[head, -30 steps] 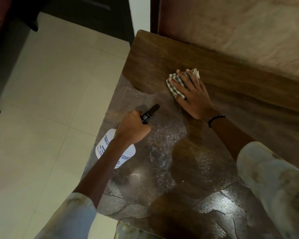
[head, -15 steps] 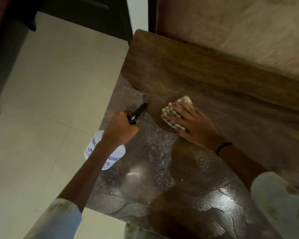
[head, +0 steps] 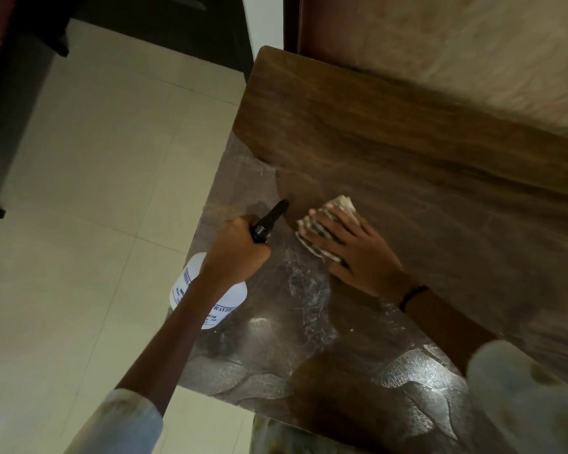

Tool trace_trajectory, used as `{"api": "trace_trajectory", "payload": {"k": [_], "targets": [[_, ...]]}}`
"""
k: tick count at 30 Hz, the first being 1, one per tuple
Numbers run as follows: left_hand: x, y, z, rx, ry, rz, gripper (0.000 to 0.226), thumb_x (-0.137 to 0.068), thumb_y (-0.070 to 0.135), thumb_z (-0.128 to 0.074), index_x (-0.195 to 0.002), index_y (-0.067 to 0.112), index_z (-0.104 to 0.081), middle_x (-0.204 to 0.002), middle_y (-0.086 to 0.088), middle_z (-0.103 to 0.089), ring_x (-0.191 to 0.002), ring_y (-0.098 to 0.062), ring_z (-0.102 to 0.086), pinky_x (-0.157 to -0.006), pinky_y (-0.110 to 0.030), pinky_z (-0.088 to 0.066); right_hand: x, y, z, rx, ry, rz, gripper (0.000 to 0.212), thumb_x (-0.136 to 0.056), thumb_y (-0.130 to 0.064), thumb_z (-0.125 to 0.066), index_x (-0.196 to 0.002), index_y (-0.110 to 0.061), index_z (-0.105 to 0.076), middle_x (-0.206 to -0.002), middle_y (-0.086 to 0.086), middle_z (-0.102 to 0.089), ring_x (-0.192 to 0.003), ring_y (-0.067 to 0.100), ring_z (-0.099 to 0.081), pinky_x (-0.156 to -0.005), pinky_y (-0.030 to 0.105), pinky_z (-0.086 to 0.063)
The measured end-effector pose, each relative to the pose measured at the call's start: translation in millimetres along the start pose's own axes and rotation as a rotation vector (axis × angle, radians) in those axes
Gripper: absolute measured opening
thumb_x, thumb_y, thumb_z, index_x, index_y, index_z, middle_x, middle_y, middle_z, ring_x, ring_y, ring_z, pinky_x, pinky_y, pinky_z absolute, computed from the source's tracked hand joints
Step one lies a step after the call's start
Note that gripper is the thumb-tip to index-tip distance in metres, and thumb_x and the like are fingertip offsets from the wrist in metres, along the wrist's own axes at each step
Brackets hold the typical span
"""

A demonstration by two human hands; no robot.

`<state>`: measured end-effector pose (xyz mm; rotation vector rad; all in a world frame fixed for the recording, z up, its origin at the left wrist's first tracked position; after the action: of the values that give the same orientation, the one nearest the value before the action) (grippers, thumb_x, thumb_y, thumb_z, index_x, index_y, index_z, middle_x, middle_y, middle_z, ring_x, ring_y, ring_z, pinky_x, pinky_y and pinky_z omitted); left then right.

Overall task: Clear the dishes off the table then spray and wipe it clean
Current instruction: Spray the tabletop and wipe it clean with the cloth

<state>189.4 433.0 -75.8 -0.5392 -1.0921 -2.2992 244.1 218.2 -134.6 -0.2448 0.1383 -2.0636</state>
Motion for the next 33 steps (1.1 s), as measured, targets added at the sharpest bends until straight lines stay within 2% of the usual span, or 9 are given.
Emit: {"api": "trace_trajectory", "payload": {"k": [5, 9, 13, 18, 21, 24, 26, 29, 33], "targets": [[12.1, -8.1, -15.5, -0.005, -0.041, 0.006, 0.011, -0.082, 0.005, -0.059, -0.091, 0.009, -0.064, -0.075, -0.015, -0.067, -0.062, -0.029, -0.061, -0.055, -0.033, -0.048, 8.7, 49.0, 11.2, -0.019, 0.024, -0.226, 0.056, -0.101, -0.039, -0.035, -0.154, -0.032, -0.023, -0.163, 0.003, -0.017, -0.151, 0.028, -0.01, -0.12, 0.051, -0.019], [24.7, -14.8, -26.7, -0.02, -0.047, 0.024, 0.011, -0.077, 0.009, -0.06, -0.087, 0.012, -0.064, -0.075, -0.014, -0.068, -0.067, -0.032, -0.064, -0.065, -0.043, -0.057, -35.8, 21.5, 8.6, -0.097, 0.14, -0.448, 0.055, -0.099, -0.04, -0.034, -0.153, -0.032, -0.027, -0.162, 0.004, -0.02, -0.151, 0.03, -0.01, -0.119, 0.051, -0.016], [41.6, -15.7, -34.0, -0.041, -0.056, 0.041, 0.023, -0.065, 0.019, -0.052, -0.084, 0.014, -0.065, -0.073, -0.012, -0.067, -0.065, -0.031, -0.063, -0.064, -0.048, -0.056, -45.6, -27.0, -3.4, -0.088, 0.099, -0.283, 0.055, -0.099, -0.038, -0.033, -0.152, -0.031, -0.029, -0.162, 0.004, -0.022, -0.151, 0.03, -0.01, -0.12, 0.051, -0.013], [67.2, -23.6, -51.7, -0.056, -0.071, 0.053, 0.011, -0.077, 0.013, -0.059, -0.085, 0.016, -0.066, -0.074, -0.011, -0.067, -0.064, -0.029, -0.063, -0.066, -0.048, -0.056, 21.5, -33.5, -9.7, -0.046, 0.039, -0.033, 0.054, -0.099, -0.04, -0.038, -0.152, -0.031, -0.03, -0.162, 0.002, -0.02, -0.151, 0.028, -0.011, -0.121, 0.044, -0.011], [80.8, -29.2, -62.8, -0.047, -0.096, 0.075, 0.012, -0.077, 0.014, -0.058, -0.084, 0.018, -0.066, -0.075, -0.011, -0.067, -0.065, -0.029, -0.064, -0.066, -0.047, -0.057, 53.1, -5.3, -7.9, -0.076, 0.047, -0.24, 0.057, -0.099, -0.041, -0.036, -0.154, -0.033, -0.023, -0.163, 0.002, -0.019, -0.151, 0.027, -0.012, -0.12, 0.05, -0.02], [91.5, -31.9, -71.5, -0.059, -0.133, 0.105, 0.019, -0.068, 0.023, -0.053, -0.083, 0.02, -0.064, -0.082, -0.011, -0.065, -0.067, -0.029, -0.063, -0.067, -0.046, -0.056, 60.9, -0.7, -6.5, -0.135, 0.089, -0.41, 0.056, -0.099, -0.042, -0.033, -0.153, -0.034, -0.024, -0.163, 0.0, -0.018, -0.151, 0.025, -0.009, -0.12, 0.05, -0.017], [97.8, -33.4, -76.4, -0.071, -0.141, 0.121, 0.022, -0.063, 0.025, -0.05, -0.081, 0.019, -0.062, -0.082, -0.012, -0.063, -0.067, -0.028, -0.061, -0.063, -0.04, -0.054, 60.5, -4.8, -7.1, -0.144, 0.082, -0.42, 0.056, -0.098, -0.043, -0.032, -0.153, -0.034, -0.025, -0.163, 0.0, -0.018, -0.151, 0.024, -0.007, -0.121, 0.049, -0.014], [105.9, -35.3, -81.1, -0.071, -0.137, 0.122, 0.003, -0.069, 0.019, -0.055, -0.072, 0.019, -0.057, -0.07, -0.012, -0.057, -0.06, -0.028, -0.056, -0.055, -0.031, -0.042, 61.4, -4.2, -7.3, -0.144, 0.072, -0.418, 0.057, -0.098, -0.042, -0.032, -0.154, -0.034, -0.024, -0.163, 0.0, -0.016, -0.152, 0.024, -0.004, -0.121, 0.049, -0.013], [110.1, -40.6, -80.6, -0.07, -0.121, 0.099, 0.004, -0.079, 0.011, -0.061, -0.08, 0.015, -0.06, -0.067, -0.007, -0.058, -0.06, -0.024, -0.058, -0.057, -0.03, -0.044, 61.2, -4.1, -8.9, -0.137, 0.072, -0.414, 0.056, -0.098, -0.042, -0.032, -0.153, -0.034, -0.024, -0.163, 0.0, -0.016, -0.152, 0.025, -0.005, -0.121, 0.05, -0.013]]}}
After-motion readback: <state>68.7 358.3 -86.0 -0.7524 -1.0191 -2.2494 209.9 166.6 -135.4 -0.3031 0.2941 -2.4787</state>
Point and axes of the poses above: each hand's wrist, its own x-axis away from the middle knuckle, its own z-axis out of the back of the hand, y = z × x, the point moved 4 cm from there along -x, towards the middle knuckle
